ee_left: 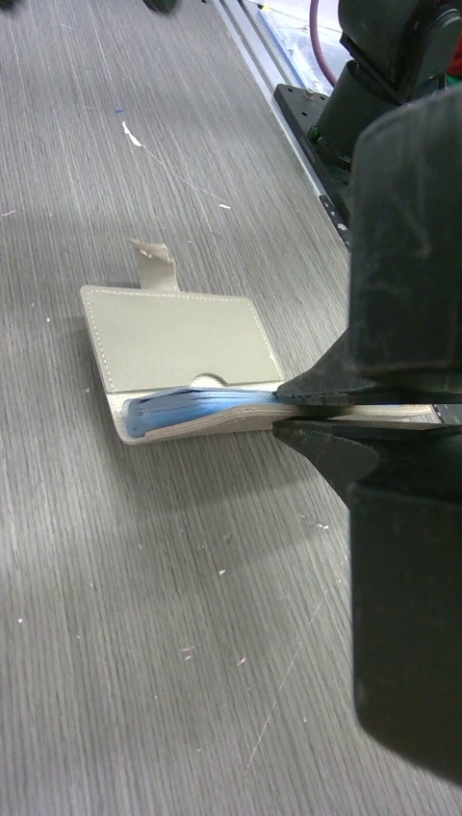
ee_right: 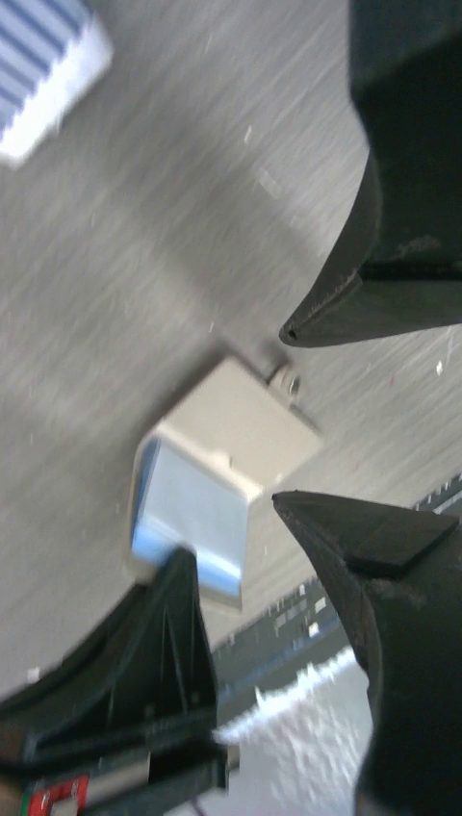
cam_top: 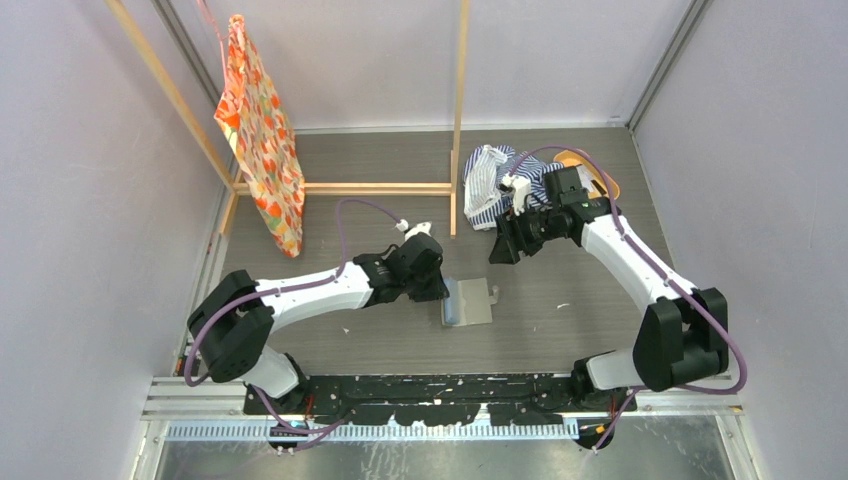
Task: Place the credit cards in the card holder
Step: Open the card holder at the center of the board.
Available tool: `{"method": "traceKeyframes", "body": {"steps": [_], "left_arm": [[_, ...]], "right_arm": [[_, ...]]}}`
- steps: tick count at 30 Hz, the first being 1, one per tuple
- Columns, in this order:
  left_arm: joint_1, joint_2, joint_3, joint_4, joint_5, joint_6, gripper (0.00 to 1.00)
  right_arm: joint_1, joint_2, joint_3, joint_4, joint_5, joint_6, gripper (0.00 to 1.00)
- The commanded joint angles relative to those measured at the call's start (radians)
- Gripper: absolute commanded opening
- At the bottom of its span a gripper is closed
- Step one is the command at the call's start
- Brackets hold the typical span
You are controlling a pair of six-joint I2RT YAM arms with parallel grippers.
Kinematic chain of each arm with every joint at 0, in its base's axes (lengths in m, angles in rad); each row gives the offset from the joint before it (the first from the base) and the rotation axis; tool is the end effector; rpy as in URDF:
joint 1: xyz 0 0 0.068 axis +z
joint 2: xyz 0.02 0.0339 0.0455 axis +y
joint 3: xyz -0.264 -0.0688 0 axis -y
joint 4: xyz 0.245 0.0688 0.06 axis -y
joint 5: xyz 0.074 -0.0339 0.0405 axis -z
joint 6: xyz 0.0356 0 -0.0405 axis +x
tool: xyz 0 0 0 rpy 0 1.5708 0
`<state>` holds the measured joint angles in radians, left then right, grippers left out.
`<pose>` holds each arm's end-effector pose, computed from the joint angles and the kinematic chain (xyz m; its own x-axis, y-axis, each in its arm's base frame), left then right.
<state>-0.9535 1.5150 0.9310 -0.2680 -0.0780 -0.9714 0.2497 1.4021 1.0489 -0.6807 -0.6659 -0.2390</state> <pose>0.1845 -0.2551 0.2097 -0.8925 -0.1648 -0.4199 0.0822 0.8559 -0.5106 0.2644 0.0901 0.2577 -0.6905 -0.3682 -0.6226 -0.6834 0.6142 0.3947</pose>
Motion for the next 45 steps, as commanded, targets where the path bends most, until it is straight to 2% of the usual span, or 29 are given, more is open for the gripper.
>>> {"method": "traceKeyframes", "body": {"steps": [1, 6, 10, 16, 22, 27, 31, 33, 39, 43, 45], "left_arm": [[0.002, 0.014, 0.028, 0.004, 0.007, 0.005, 0.00], [0.004, -0.003, -0.032, 0.097, 0.018, -0.036, 0.00], [0.035, -0.021, -0.123, 0.254, 0.088, -0.085, 0.07], [0.066, -0.036, -0.216, 0.396, 0.179, -0.127, 0.23], [0.080, -0.058, -0.263, 0.452, 0.194, -0.146, 0.21], [0.093, -0.084, -0.290, 0.493, 0.222, -0.159, 0.27], [0.097, -0.083, -0.310, 0.523, 0.234, -0.170, 0.27], [0.098, -0.076, -0.325, 0.558, 0.241, -0.184, 0.24], [0.099, -0.033, -0.325, 0.576, 0.244, -0.187, 0.02], [0.101, -0.032, -0.321, 0.564, 0.235, -0.183, 0.00], [0.101, -0.071, -0.300, 0.487, 0.211, -0.167, 0.00]], "right_arm": [[0.020, 0.161, 0.000, 0.011, -0.178, 0.086, 0.50], [0.061, 0.402, 0.085, -0.098, -0.110, 0.075, 0.19], [0.111, 0.484, 0.105, -0.096, 0.016, 0.118, 0.11], [0.123, 0.520, 0.123, -0.106, 0.081, 0.140, 0.10], [0.126, 0.547, 0.137, -0.125, 0.081, 0.132, 0.10], [0.129, 0.553, 0.141, -0.131, 0.084, 0.126, 0.11], [0.130, 0.556, 0.145, -0.135, 0.086, 0.124, 0.11], [0.130, 0.557, 0.146, -0.138, 0.089, 0.123, 0.11], [0.135, 0.557, 0.148, -0.143, 0.085, 0.116, 0.11], [0.135, 0.555, 0.151, -0.151, 0.074, 0.102, 0.13], [0.130, 0.543, 0.165, -0.168, 0.072, 0.081, 0.21]]}}
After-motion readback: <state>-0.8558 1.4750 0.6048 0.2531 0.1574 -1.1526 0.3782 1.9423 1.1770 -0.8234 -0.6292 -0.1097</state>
